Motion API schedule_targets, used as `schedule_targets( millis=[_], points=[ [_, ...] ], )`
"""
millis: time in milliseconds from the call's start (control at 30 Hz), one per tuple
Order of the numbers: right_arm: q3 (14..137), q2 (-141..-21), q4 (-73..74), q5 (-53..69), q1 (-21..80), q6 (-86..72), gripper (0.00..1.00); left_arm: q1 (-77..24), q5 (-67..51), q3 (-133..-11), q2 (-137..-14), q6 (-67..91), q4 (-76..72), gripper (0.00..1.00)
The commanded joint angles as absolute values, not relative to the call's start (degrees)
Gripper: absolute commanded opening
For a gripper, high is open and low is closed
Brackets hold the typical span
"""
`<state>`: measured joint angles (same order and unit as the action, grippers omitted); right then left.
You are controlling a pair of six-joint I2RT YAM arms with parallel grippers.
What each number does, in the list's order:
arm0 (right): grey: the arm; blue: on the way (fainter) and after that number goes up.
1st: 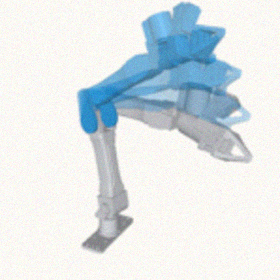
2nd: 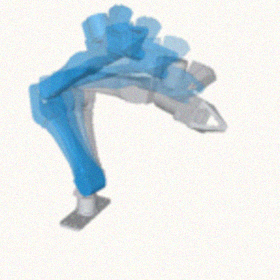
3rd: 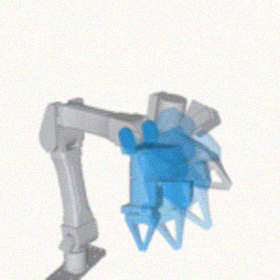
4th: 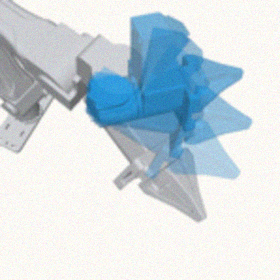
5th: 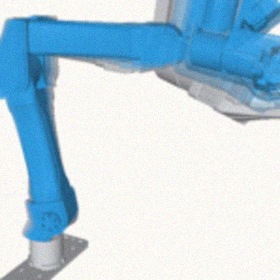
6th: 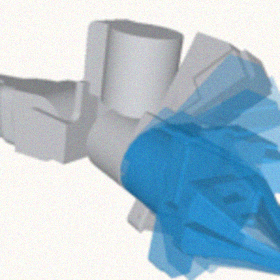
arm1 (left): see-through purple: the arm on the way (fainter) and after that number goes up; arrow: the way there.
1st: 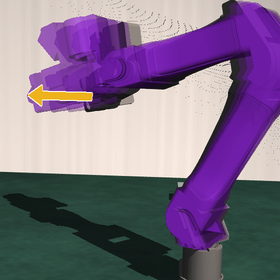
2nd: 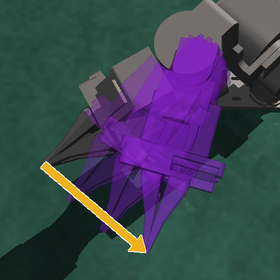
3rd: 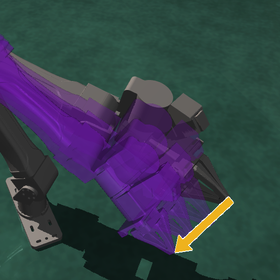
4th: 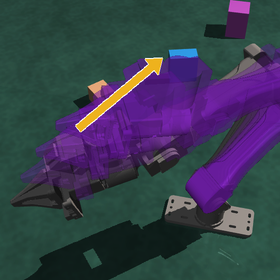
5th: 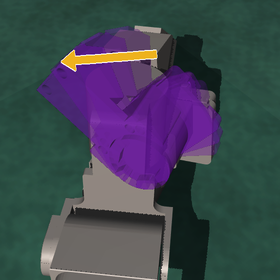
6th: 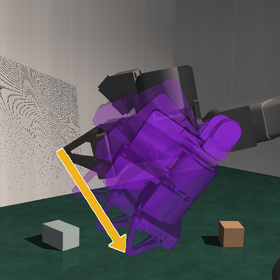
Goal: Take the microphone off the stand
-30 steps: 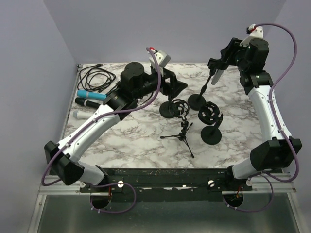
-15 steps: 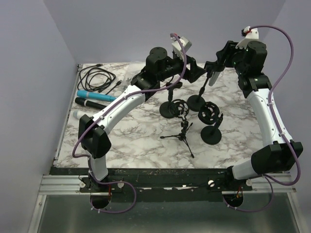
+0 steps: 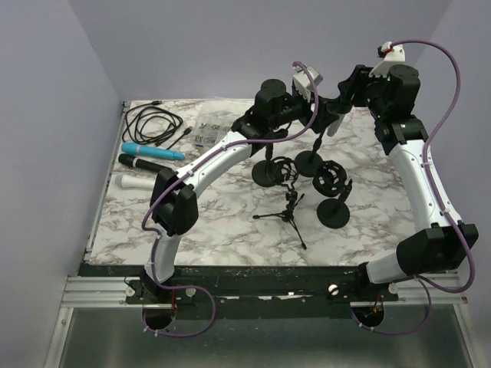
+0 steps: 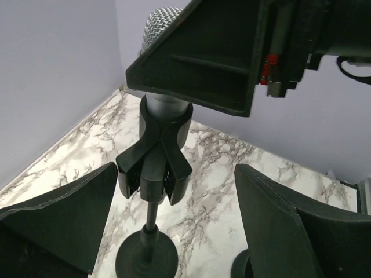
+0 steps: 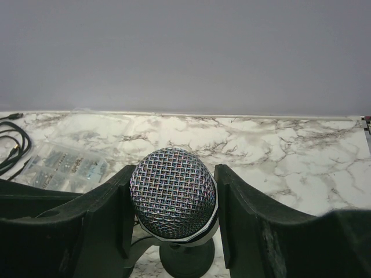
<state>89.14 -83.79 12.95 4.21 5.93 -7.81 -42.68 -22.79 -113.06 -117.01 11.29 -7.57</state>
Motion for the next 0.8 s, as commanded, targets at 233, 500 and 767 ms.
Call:
schedule_targets(
  millis=[233, 500, 767],
  points=[
    [90.64, -82.24, 11.6, 5.98, 6.68, -9.13, 0.01, -42.81, -23.19, -117.39, -121.39, 8.94, -9.08, 0.79],
    [91.65, -82.7, 12.46, 6.06, 6.89, -9.31, 0.01, -42.85, -22.77, -121.17, -123.71, 9.4, -8.15, 0.74],
    [93.45, -83.01, 13.51, 6.15, 7.21, -9.32, 0.01, -42.85, -24.43, -124.3, -125.12, 9.49, -3.9, 0.28]
  ],
)
